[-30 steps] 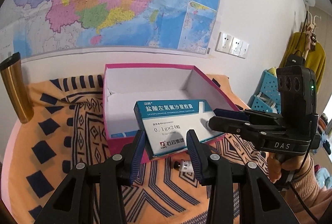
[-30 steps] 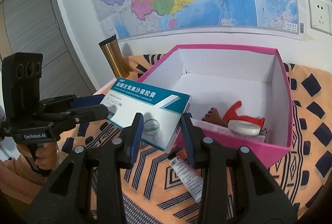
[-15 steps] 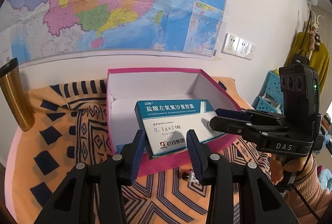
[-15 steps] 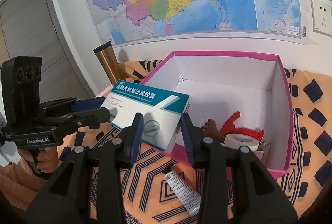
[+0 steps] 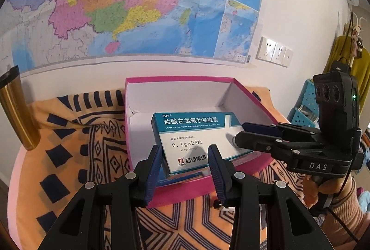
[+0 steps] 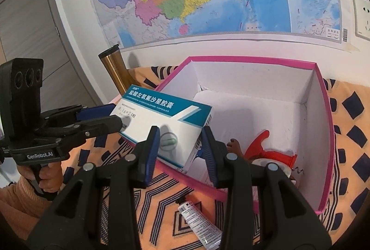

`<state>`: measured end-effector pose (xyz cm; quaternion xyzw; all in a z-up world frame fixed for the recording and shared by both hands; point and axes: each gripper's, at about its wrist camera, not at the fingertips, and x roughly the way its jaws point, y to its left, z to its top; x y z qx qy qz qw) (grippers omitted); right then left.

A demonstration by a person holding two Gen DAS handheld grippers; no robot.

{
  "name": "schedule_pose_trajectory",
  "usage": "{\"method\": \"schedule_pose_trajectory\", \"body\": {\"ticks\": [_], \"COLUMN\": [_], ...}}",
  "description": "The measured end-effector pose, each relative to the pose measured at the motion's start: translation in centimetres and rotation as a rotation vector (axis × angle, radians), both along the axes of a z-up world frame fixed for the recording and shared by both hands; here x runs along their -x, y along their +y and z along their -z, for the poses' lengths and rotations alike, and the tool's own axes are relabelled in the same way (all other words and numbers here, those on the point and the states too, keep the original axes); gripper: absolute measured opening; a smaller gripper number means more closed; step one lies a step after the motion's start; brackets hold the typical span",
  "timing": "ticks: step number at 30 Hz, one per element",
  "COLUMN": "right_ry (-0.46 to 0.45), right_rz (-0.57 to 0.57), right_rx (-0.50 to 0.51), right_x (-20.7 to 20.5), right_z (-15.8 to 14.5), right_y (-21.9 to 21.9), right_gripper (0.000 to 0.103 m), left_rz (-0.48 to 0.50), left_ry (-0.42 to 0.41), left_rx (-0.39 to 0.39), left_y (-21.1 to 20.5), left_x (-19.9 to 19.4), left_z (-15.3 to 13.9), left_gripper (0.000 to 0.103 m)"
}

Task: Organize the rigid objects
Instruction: 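Lower the medicine box into the magenta box and open both tools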

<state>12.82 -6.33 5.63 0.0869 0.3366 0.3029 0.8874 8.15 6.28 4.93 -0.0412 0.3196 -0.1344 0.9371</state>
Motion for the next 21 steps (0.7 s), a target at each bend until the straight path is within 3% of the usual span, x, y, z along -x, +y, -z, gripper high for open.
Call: {"method": "schedule_pose_trajectory", "body": {"ticks": [21], "right_ry": [0.080], "right_rz": [-0.011], "right_rx": [-0.001], "right_x": [-2.3], "right_z": [1.9], "right_y": [0.7], "right_gripper": [0.040], "left_rz": [-0.019], "left_ry": [0.078], "left_rx": [-0.016], "left_y": [0.7], "left_x": [-2.4], "left_z": [2.3], "left_gripper": [0.040]}}
